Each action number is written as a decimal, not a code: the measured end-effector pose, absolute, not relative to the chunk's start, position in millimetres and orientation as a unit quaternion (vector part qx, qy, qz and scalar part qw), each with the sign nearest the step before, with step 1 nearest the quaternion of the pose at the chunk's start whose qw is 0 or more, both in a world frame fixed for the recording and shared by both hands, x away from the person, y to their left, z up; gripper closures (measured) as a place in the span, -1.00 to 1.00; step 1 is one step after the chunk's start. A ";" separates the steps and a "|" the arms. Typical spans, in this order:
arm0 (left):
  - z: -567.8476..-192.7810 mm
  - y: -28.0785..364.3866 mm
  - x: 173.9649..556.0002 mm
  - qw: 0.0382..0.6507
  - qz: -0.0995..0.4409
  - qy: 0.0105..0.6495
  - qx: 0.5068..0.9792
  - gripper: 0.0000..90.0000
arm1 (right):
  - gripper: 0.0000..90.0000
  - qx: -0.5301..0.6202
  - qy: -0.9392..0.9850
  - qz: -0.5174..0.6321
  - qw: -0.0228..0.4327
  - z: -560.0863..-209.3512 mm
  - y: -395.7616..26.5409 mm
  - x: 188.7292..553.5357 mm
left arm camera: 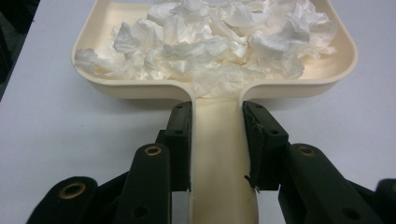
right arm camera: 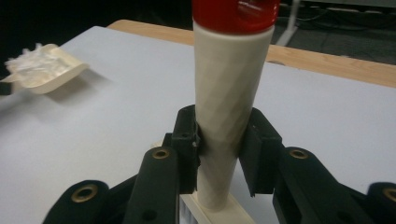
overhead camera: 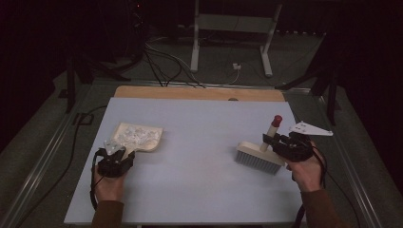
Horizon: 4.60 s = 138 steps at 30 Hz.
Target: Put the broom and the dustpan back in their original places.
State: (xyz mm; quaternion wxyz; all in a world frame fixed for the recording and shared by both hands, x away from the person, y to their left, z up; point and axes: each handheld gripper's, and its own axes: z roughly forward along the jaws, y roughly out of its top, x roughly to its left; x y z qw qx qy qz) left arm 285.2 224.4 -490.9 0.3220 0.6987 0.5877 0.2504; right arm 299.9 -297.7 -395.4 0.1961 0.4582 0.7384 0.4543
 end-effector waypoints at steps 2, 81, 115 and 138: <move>-491.0 223.7 285.0 0.322 0.251 0.588 0.699 0.48 | 0.57 0.444 0.748 0.458 0.186 -393.7 -303.1 299.2; -515.6 236.8 285.2 0.295 0.280 0.619 0.672 0.48 | 0.26 0.538 0.791 0.260 0.131 -499.4 -290.6 378.4; -489.0 240.0 274.8 0.414 0.292 0.566 0.650 -0.57 | -0.60 0.482 0.733 0.426 0.221 -485.4 -269.4 321.6; -465.0 227.9 254.4 0.516 0.300 0.469 0.650 -0.99 | -0.74 0.403 0.724 0.502 0.246 -478.6 -247.6 292.3</move>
